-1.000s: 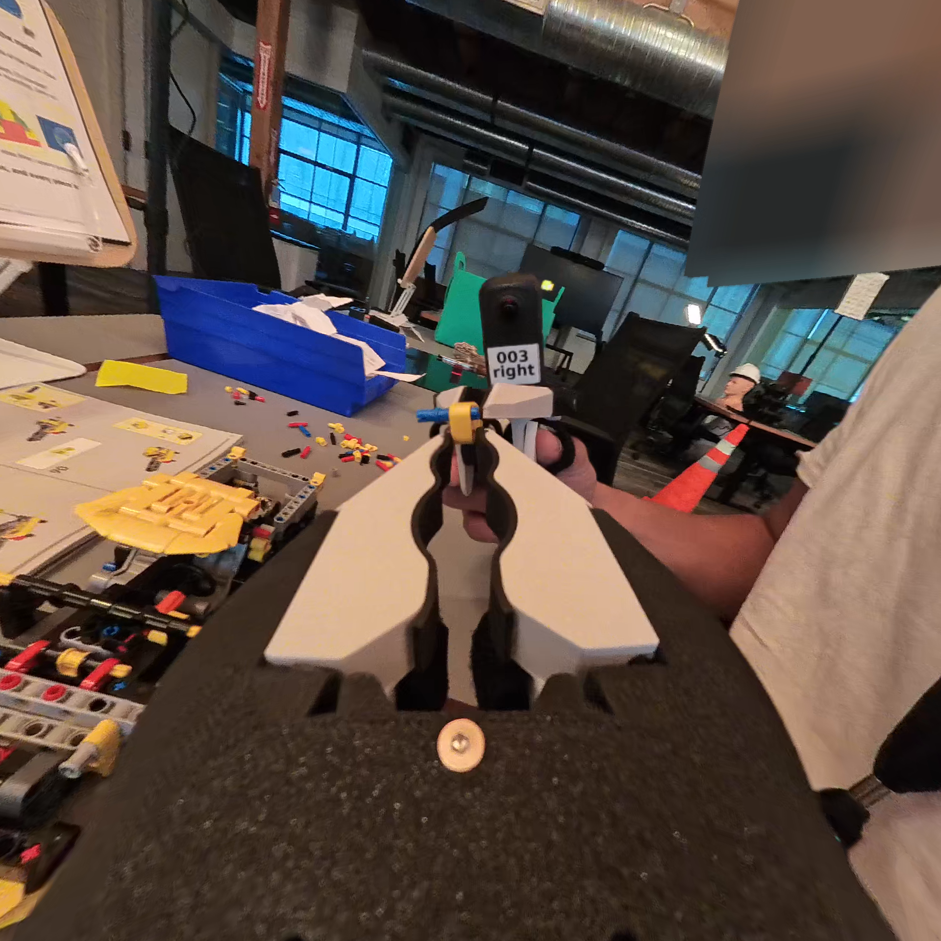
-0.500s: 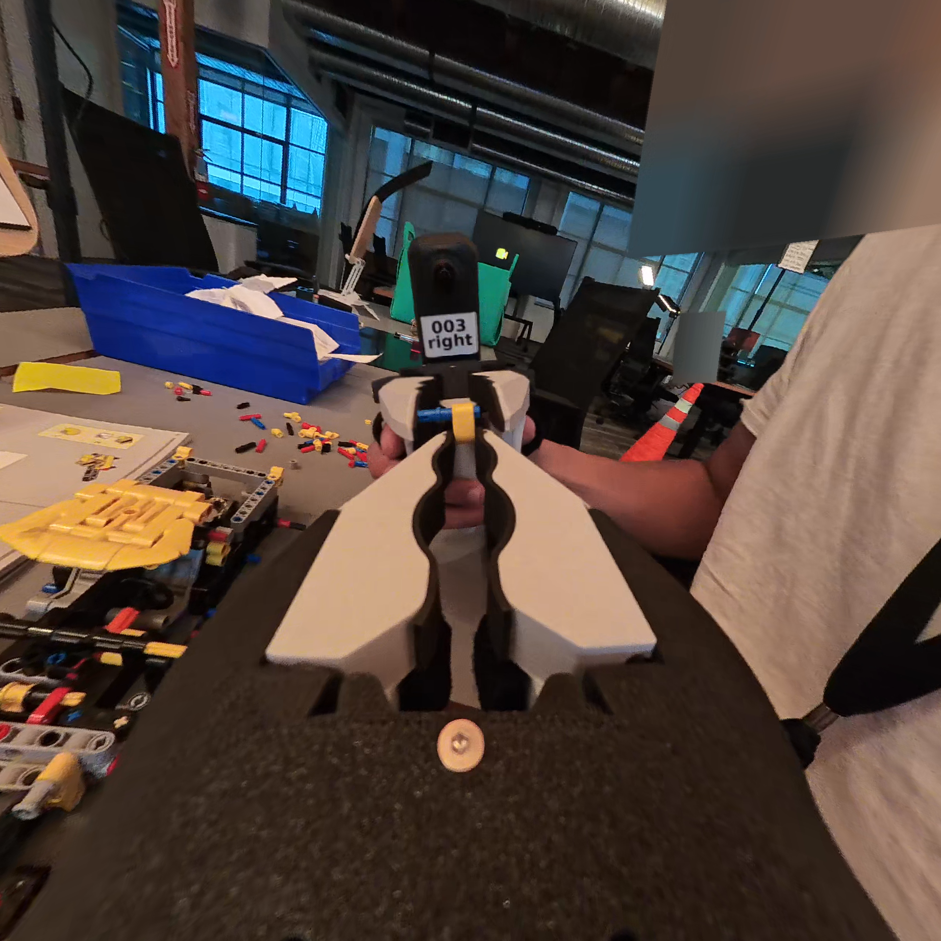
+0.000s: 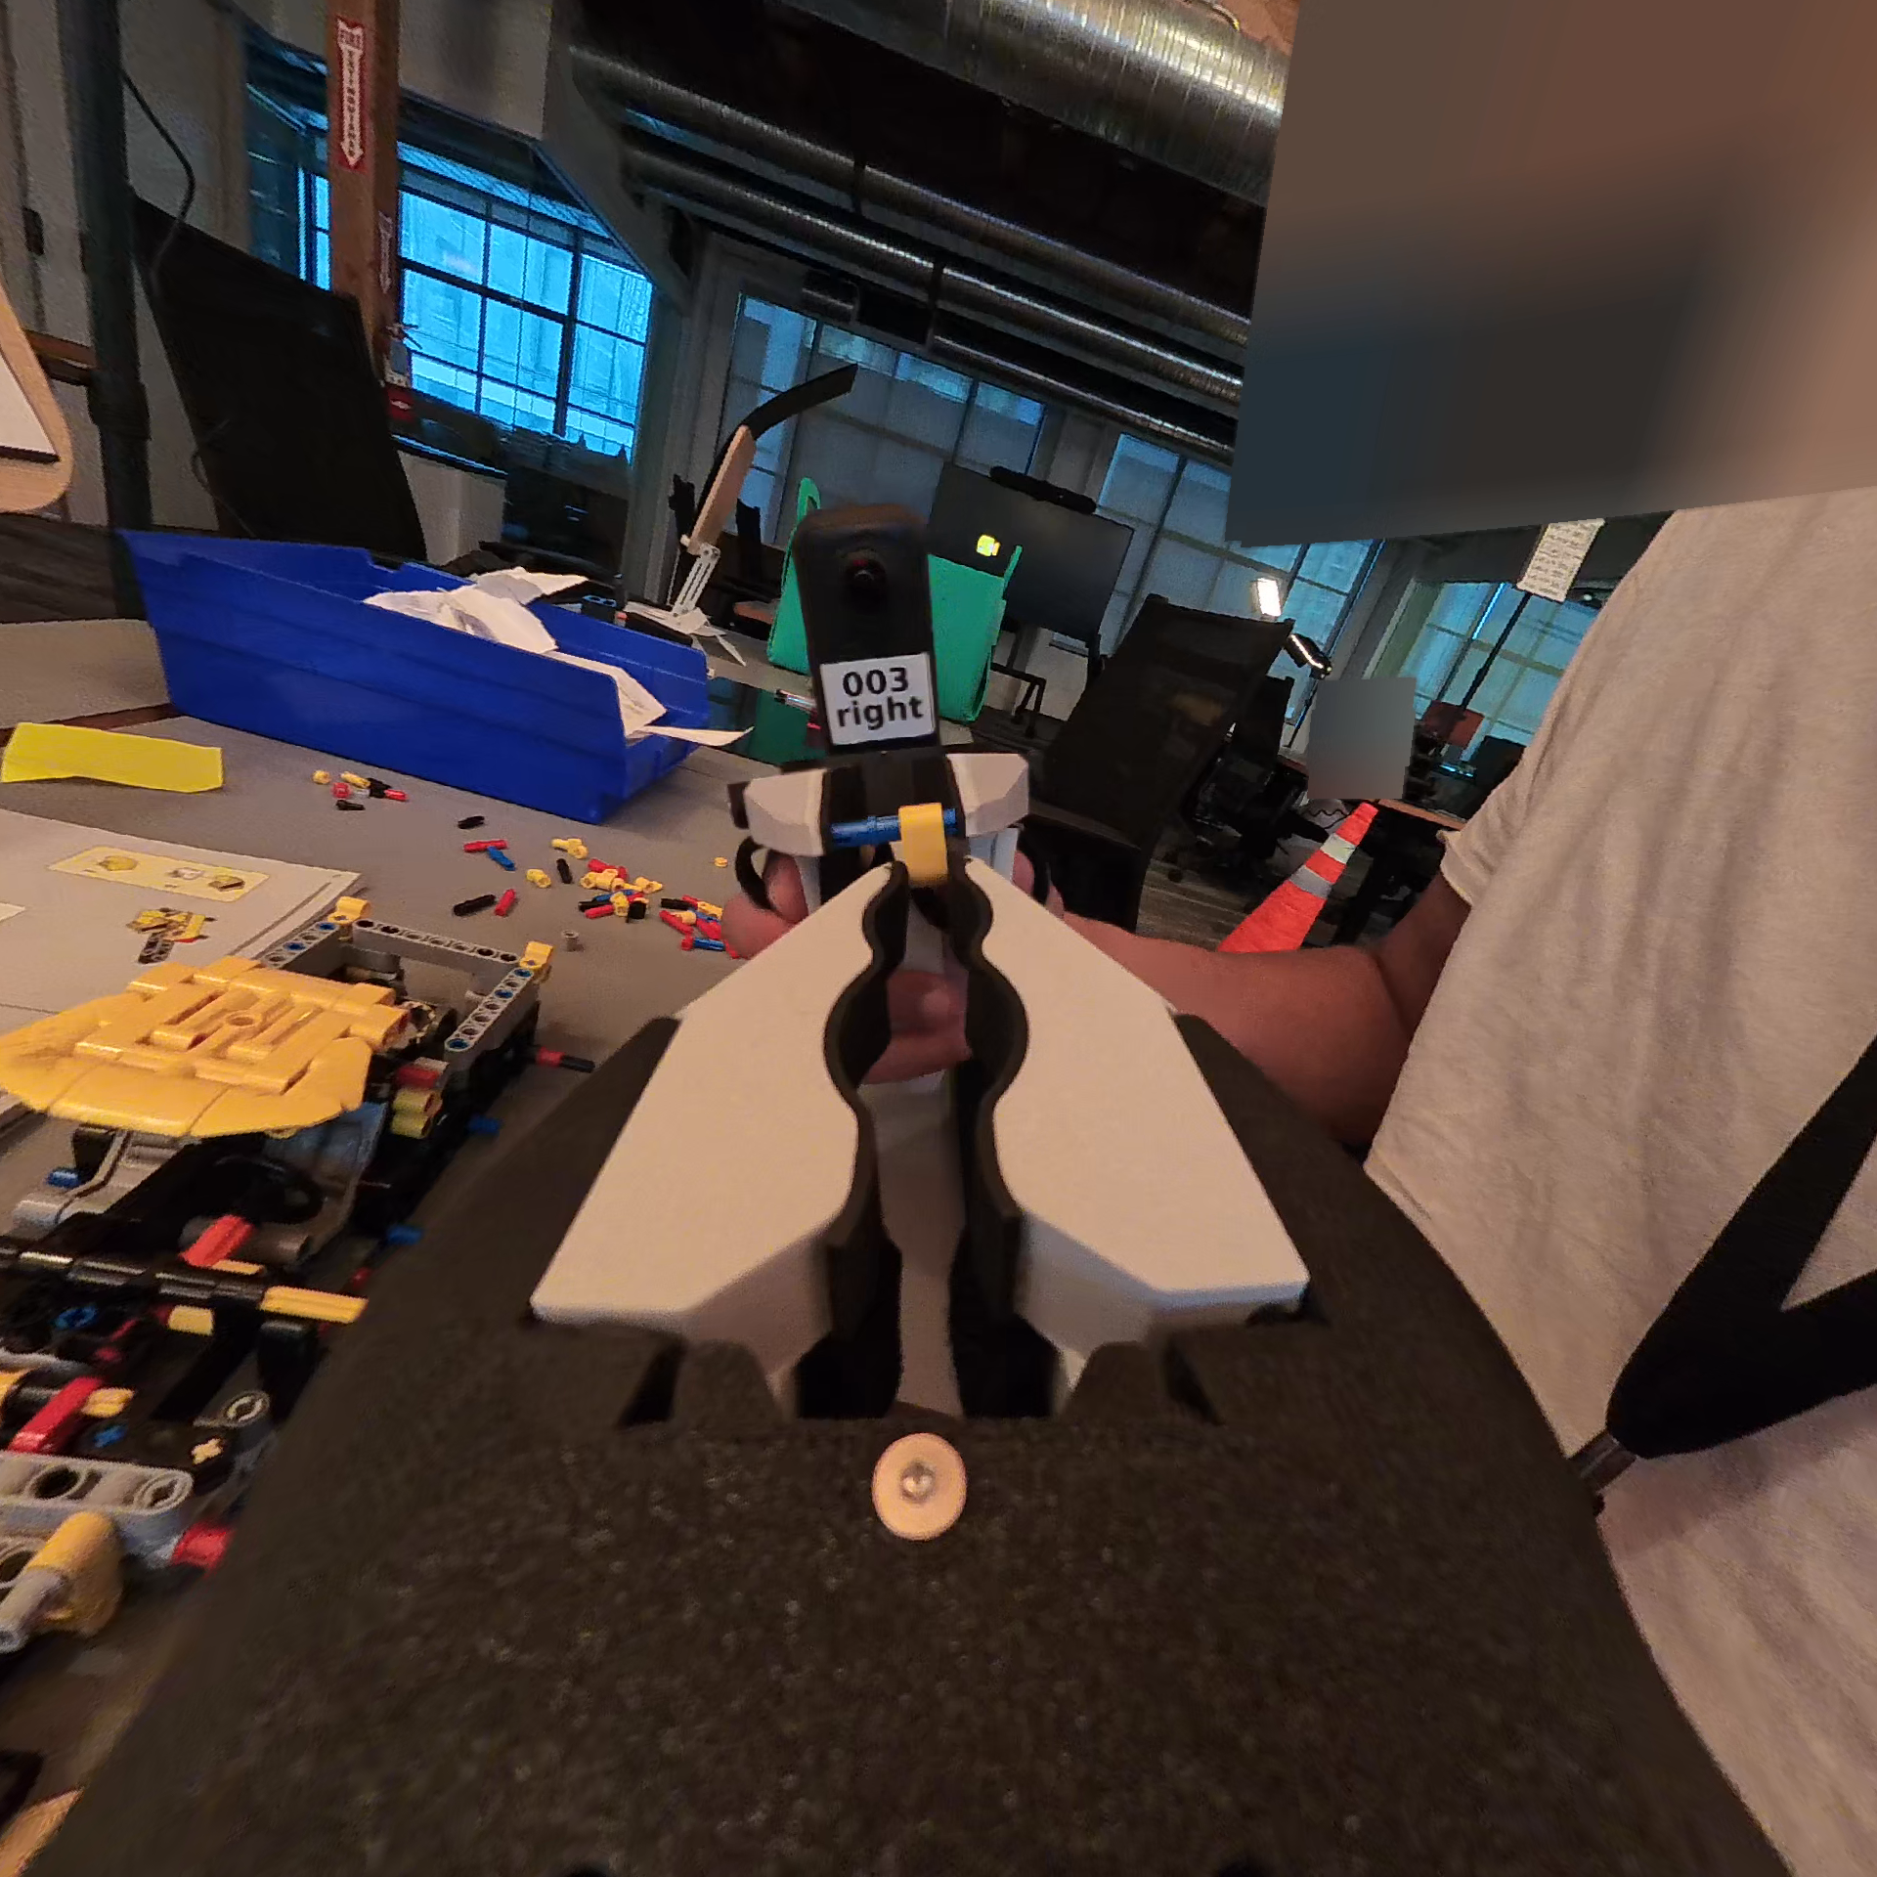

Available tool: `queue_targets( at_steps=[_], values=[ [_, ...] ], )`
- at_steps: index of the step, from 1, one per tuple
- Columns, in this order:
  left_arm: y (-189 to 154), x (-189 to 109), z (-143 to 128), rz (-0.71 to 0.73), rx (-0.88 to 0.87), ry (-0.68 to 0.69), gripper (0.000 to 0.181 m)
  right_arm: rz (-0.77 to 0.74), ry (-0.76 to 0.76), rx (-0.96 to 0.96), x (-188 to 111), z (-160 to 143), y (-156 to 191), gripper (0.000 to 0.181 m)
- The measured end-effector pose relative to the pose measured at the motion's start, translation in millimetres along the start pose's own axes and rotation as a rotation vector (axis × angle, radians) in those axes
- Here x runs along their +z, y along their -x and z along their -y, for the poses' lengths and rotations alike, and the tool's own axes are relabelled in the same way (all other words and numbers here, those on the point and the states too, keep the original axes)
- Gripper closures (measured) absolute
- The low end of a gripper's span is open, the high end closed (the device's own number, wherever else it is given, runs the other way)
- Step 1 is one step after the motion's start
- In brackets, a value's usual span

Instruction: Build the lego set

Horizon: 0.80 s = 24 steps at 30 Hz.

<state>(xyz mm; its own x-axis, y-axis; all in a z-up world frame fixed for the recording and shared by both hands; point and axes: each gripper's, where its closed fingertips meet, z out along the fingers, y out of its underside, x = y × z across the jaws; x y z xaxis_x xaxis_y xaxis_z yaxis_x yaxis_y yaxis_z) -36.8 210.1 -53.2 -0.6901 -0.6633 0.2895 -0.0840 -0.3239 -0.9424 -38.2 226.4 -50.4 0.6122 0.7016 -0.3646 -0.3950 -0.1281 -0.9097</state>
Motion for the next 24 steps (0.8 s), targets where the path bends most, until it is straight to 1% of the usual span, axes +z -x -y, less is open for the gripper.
queue_targets(
  at_steps=[5,7,10,14,19,24],
  values=[
    [2,-1,0,-0.009,-0.04,-0.006,0.174,-0.016,0.025,-0.022,0,0,-2,0.157],
    [3,-2,-1,-0.012,-0.051,0.001,0.174,0.006,0.067,-0.025,-2,-3,1,0.147],
    [2,0,-5,-0.009,-0.024,0.028,0.174,-0.018,0.152,-0.111,-5,-7,-2,0.157],
    [3,-1,-8,-0.008,-0.009,0.05,0.174,-0.002,0.217,-0.119,-5,-10,-3,0.158],
    [0,1,-11,-0.012,0.026,0.069,0.175,0.057,0.217,-0.072,-7,-14,-1,0.159],
    [0,2,-12,-0.009,0.047,0.082,0.175,0.074,0.183,-0.059,-9,-16,-2,0.159]
  ],
)
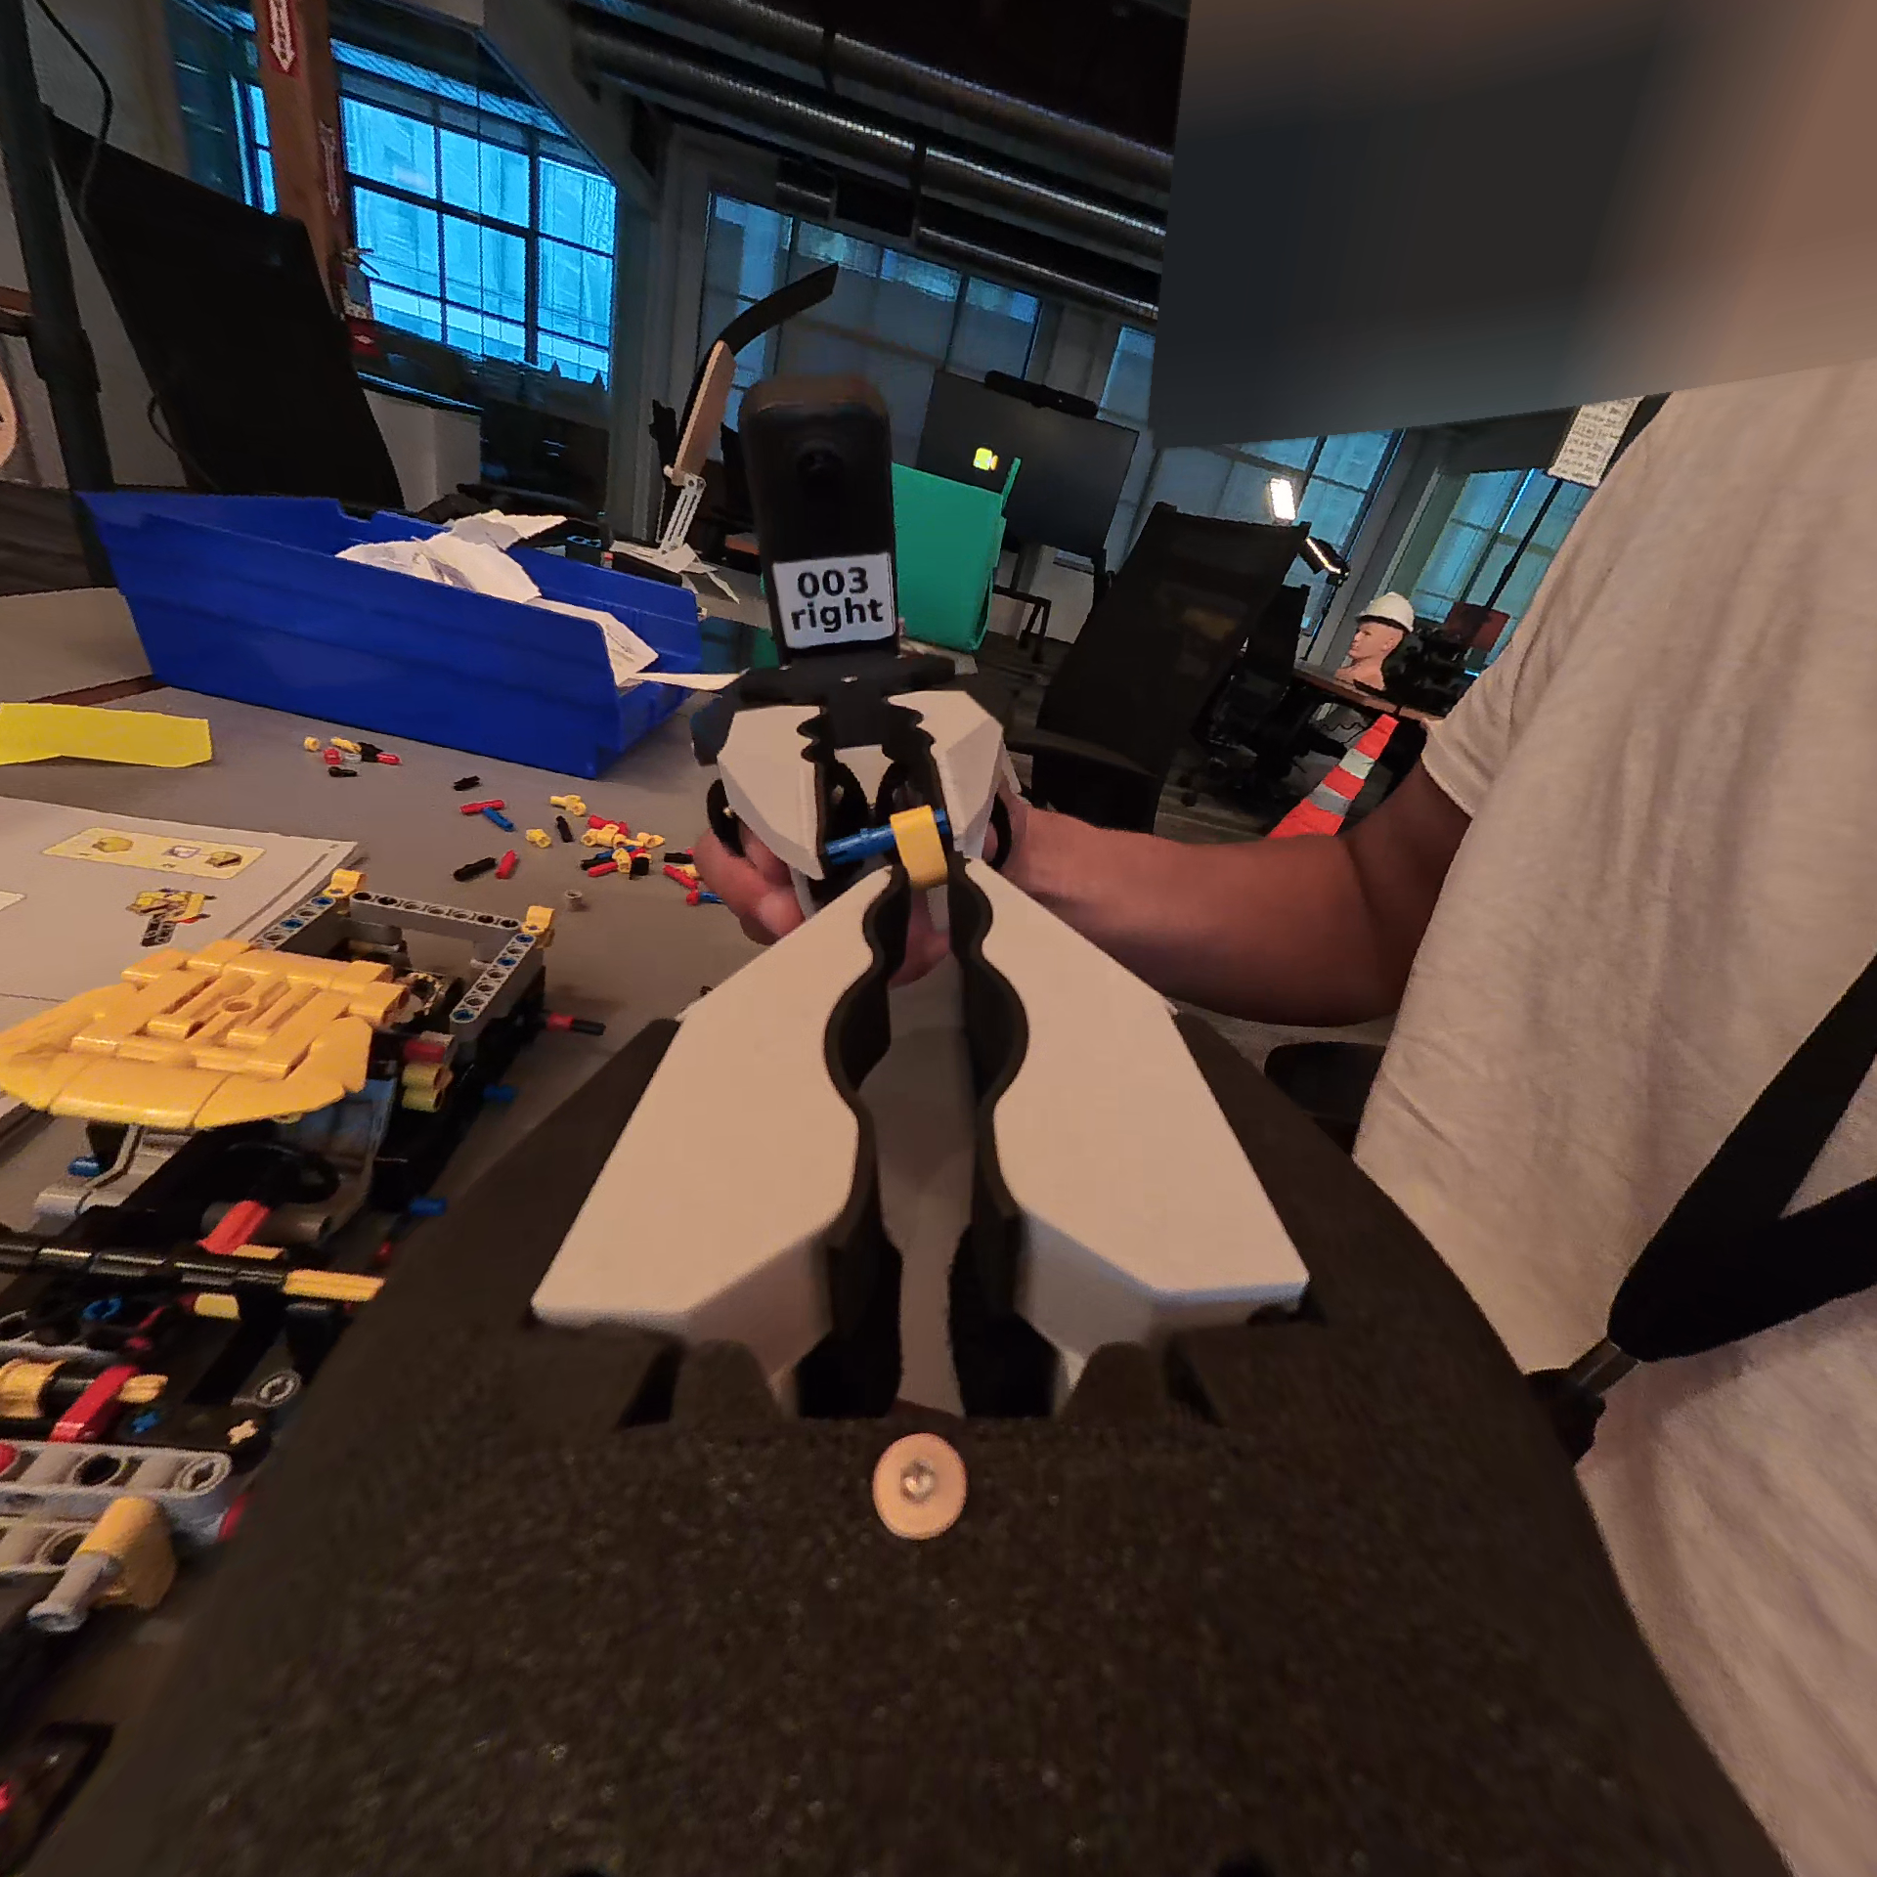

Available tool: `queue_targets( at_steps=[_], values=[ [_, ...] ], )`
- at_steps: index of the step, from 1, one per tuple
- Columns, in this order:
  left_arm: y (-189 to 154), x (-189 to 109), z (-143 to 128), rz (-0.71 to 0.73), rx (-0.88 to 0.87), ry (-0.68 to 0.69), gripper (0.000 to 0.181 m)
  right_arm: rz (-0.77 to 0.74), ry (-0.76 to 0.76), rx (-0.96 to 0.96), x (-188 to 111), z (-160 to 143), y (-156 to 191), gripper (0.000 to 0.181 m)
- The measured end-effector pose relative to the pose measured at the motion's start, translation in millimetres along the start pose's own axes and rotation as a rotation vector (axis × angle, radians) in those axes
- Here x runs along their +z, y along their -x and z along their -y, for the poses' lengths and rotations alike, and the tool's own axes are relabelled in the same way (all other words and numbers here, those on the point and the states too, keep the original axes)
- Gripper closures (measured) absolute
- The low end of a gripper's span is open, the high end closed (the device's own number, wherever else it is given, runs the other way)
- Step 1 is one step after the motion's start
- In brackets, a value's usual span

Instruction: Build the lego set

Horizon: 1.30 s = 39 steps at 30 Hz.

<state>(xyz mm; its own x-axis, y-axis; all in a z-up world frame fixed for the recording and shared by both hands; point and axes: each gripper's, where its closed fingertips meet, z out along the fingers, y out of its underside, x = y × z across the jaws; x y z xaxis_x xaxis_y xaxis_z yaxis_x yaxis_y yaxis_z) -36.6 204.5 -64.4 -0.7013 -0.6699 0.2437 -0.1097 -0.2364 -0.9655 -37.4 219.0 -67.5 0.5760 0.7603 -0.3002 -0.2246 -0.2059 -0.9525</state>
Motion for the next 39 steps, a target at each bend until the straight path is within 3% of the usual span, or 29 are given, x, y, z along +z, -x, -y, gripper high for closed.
queue_targets(
  at_steps=[9,24,31,32,39],
  values=[
    [5,1,-5,0.054,0.05,0.035,0.174,-0.004,-0.018,0.03,-2,-4,-5,0.159],
    [-2,4,-18,0.014,0.094,0.117,0.174,0.036,0.154,-0.027,-6,-19,2,0.16],
    [0,4,-19,0.025,0.111,0.125,0.174,0.046,0.163,-0.056,-6,-21,1,0.162],
    [4,3,-18,0.045,0.111,0.118,0.174,0.048,0.158,-0.062,-6,-21,1,0.174],
    [6,1,-18,0.051,0.107,0.121,0.174,0.026,0.134,-0.031,-4,-20,-3,0.172]
  ],
)
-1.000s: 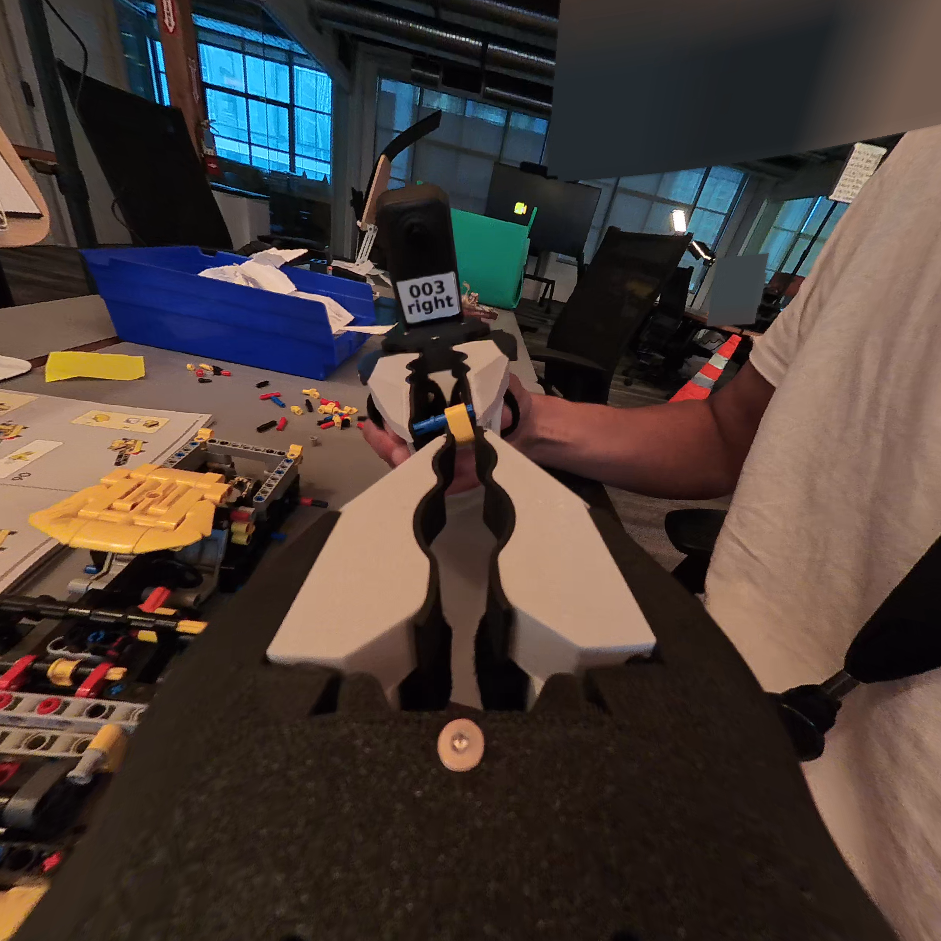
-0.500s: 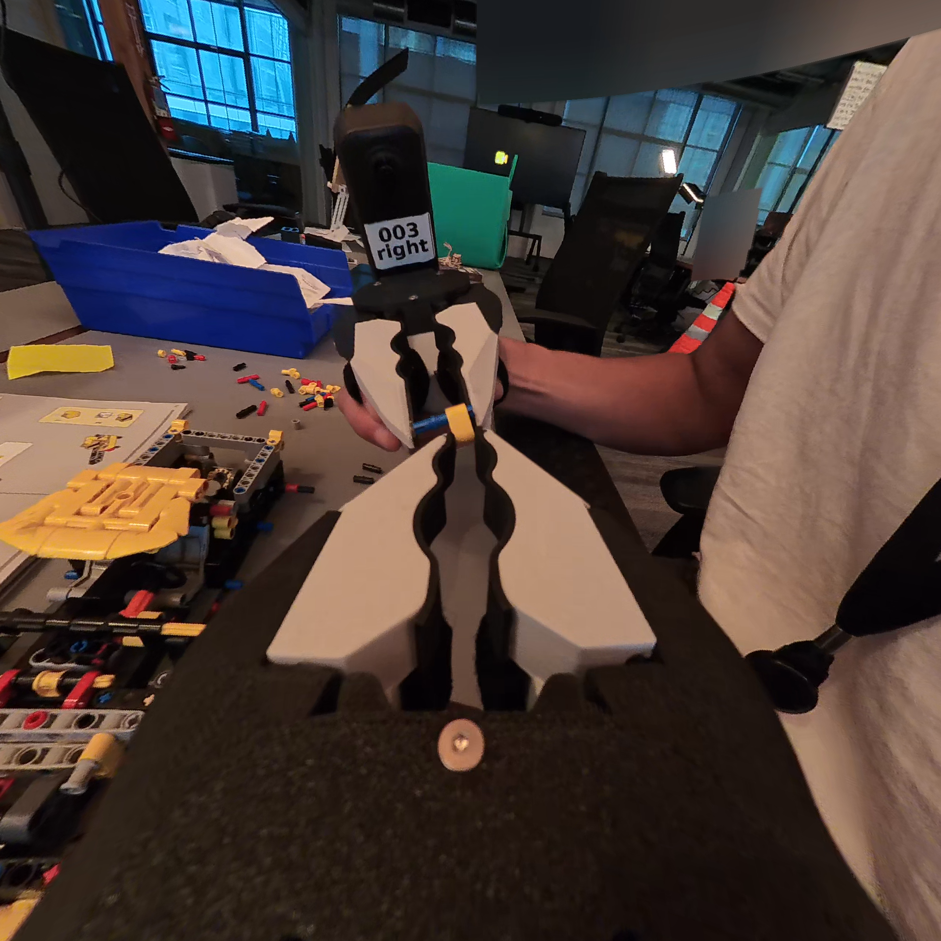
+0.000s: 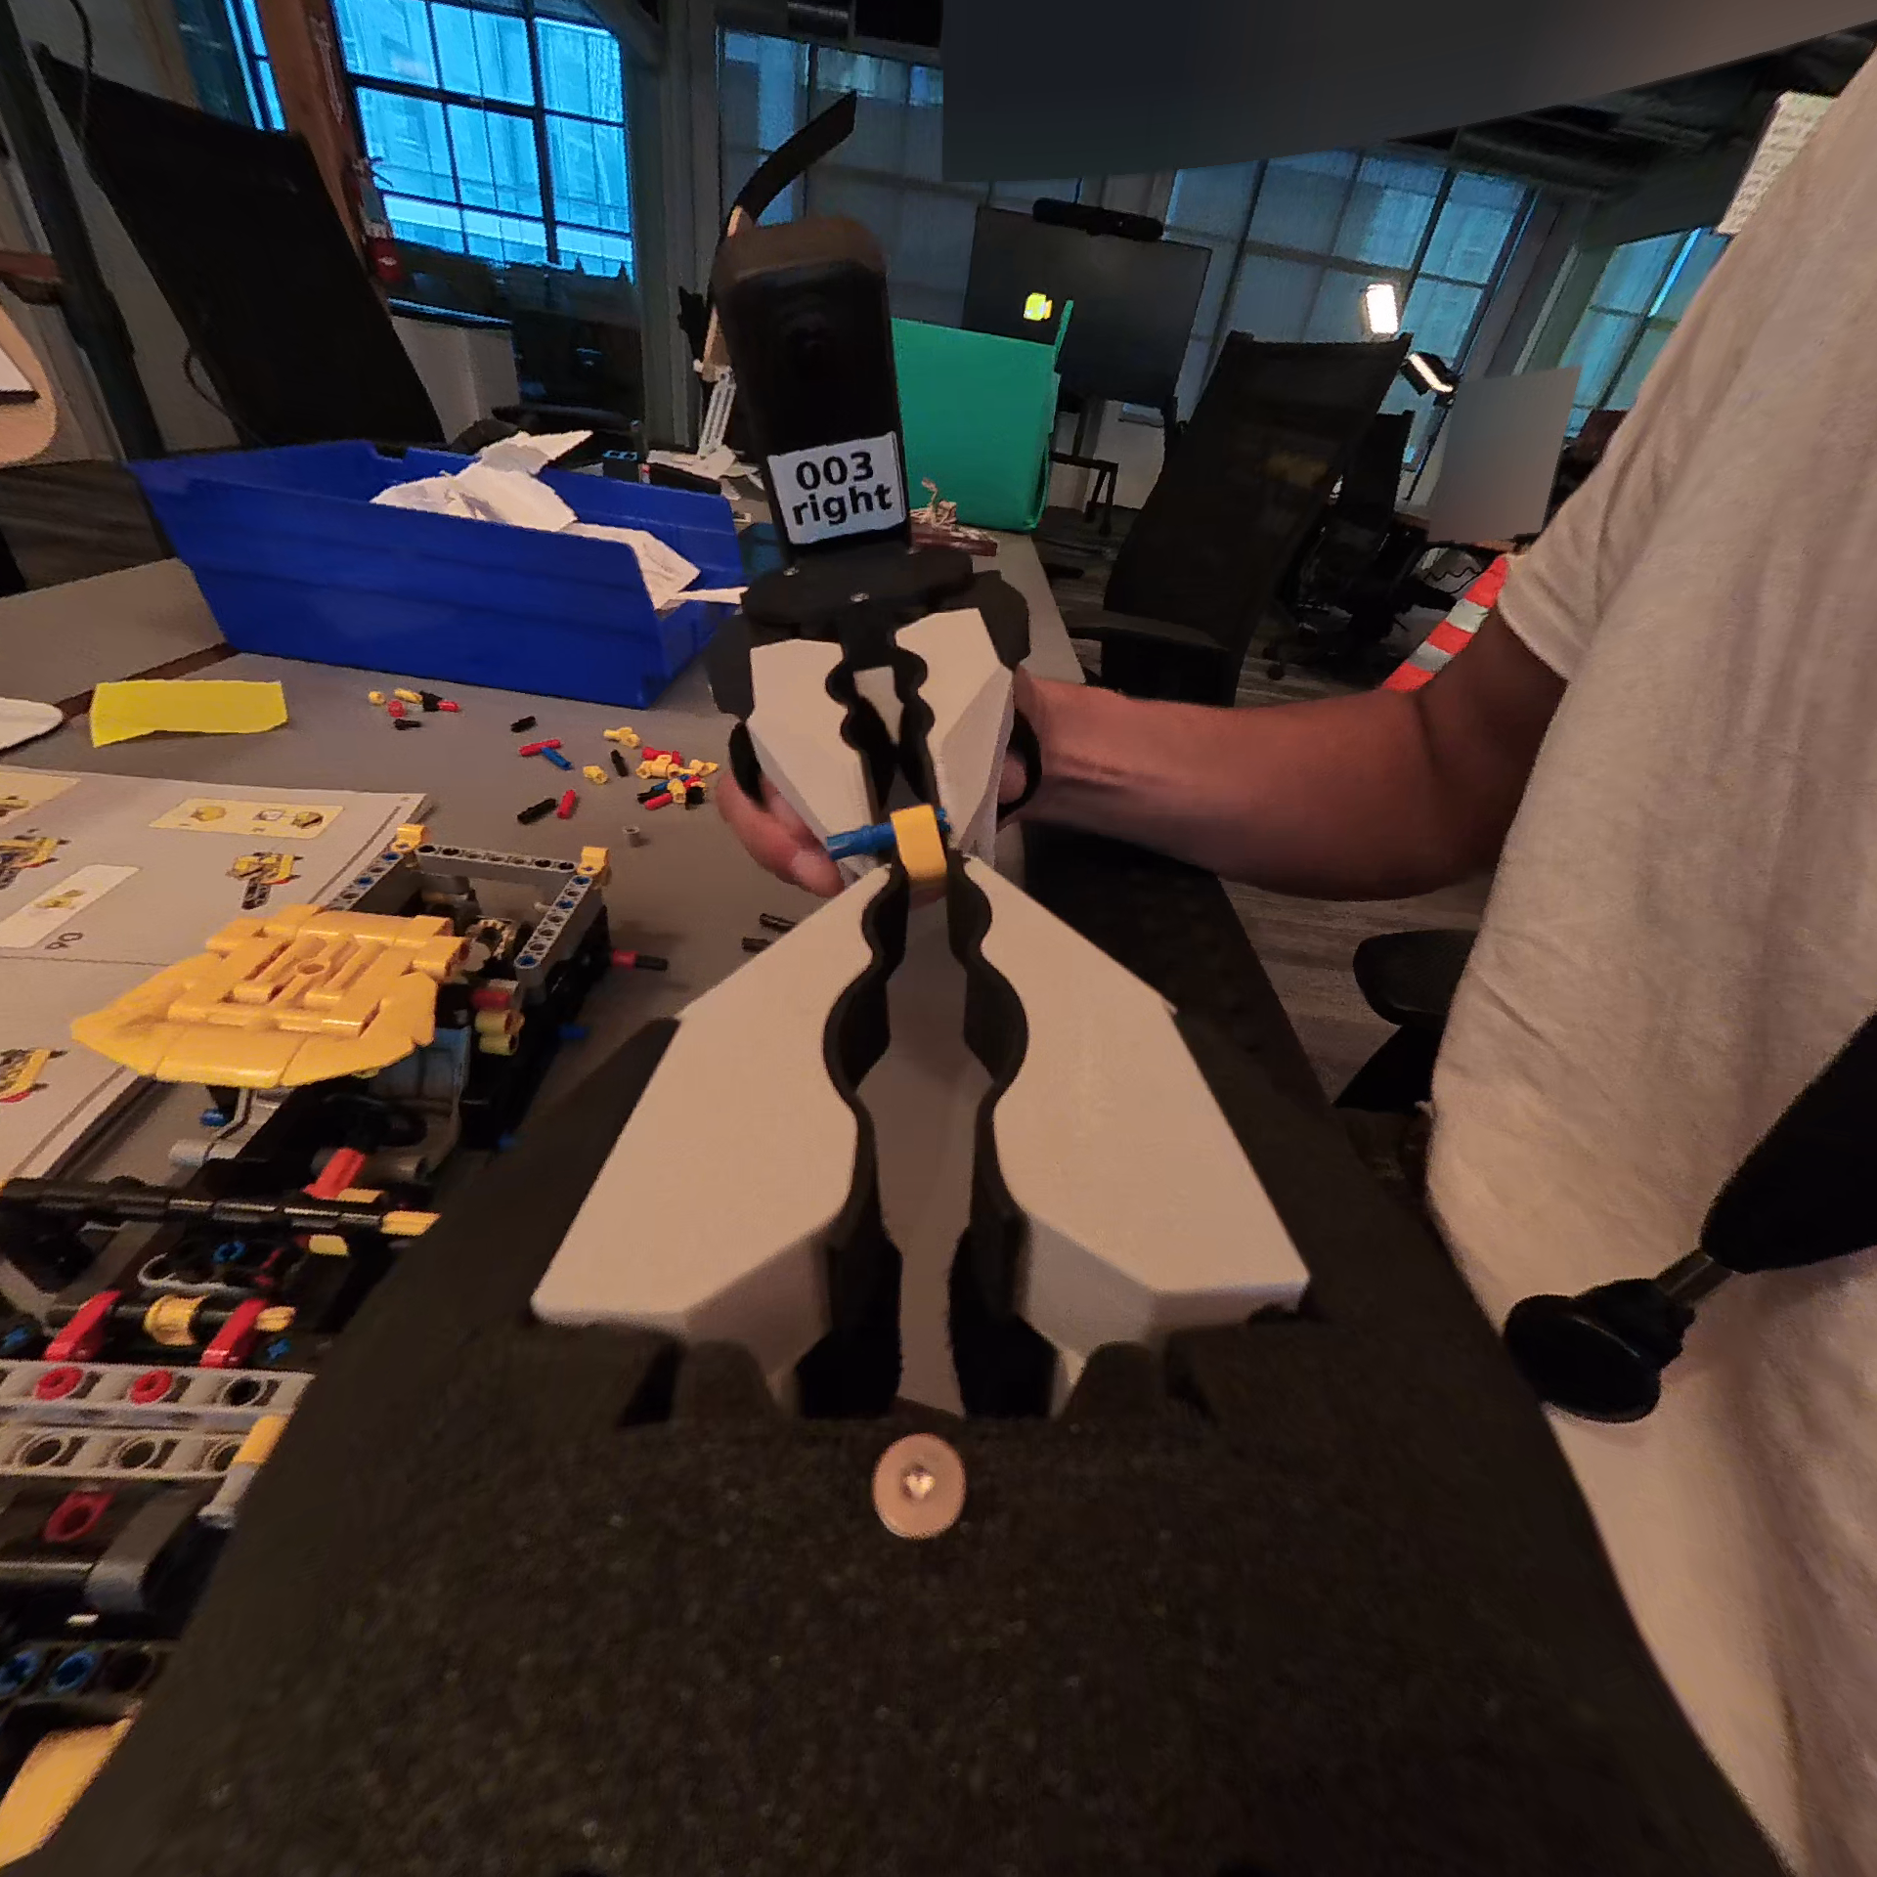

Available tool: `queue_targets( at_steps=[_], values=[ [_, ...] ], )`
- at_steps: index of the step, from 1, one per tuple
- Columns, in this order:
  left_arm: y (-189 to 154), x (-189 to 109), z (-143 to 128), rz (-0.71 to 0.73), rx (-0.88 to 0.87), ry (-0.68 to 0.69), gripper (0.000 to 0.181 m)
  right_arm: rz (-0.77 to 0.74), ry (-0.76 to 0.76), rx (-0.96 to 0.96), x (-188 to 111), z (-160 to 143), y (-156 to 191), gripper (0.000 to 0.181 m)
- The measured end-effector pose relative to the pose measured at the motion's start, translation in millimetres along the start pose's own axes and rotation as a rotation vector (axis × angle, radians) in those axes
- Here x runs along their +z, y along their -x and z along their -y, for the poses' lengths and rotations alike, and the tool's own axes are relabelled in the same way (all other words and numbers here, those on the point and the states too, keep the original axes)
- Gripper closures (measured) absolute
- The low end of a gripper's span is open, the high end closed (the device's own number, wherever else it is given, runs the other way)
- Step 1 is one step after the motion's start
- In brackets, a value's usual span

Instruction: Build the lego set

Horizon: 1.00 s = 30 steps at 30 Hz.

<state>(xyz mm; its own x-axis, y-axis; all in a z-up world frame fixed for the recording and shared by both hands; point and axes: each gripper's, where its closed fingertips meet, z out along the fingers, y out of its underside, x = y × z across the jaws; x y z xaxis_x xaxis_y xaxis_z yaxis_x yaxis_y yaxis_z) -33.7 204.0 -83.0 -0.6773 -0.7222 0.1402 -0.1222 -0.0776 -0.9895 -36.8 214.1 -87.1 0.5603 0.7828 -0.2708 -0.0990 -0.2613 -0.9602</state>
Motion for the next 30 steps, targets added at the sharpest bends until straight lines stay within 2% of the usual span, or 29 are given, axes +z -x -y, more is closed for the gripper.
queue_targets(
  at_steps=[2,4,7,16,17,28,30],
  values=[
    [-5,-1,2,-0.036,-0.014,-0.013,0.174,-0.024,-0.004,-0.008,1,1,-3,0.155],
    [-8,-1,2,-0.058,-0.022,-0.014,0.174,-0.037,0.001,-0.045,1,3,-3,0.147],
    [-8,-2,4,-0.07,-0.04,-0.022,0.174,-0.013,-0.014,-0.089,3,4,3,0.159],
    [0,-4,4,-0.037,-0.048,-0.031,0.175,-0.011,-0.081,-0.05,4,6,1,0.164],
    [2,-4,3,-0.027,-0.045,-0.026,0.175,-0.02,-0.073,-0.058,4,5,-1,0.174],
    [4,-5,4,-0.002,-0.011,-0.022,0.174,-0.031,-0.114,-0.037,7,8,-3,0.173],
    [2,-5,5,-0.008,-0.015,-0.028,0.174,-0.03,-0.116,-0.018,7,8,-3,0.168]
  ],
)
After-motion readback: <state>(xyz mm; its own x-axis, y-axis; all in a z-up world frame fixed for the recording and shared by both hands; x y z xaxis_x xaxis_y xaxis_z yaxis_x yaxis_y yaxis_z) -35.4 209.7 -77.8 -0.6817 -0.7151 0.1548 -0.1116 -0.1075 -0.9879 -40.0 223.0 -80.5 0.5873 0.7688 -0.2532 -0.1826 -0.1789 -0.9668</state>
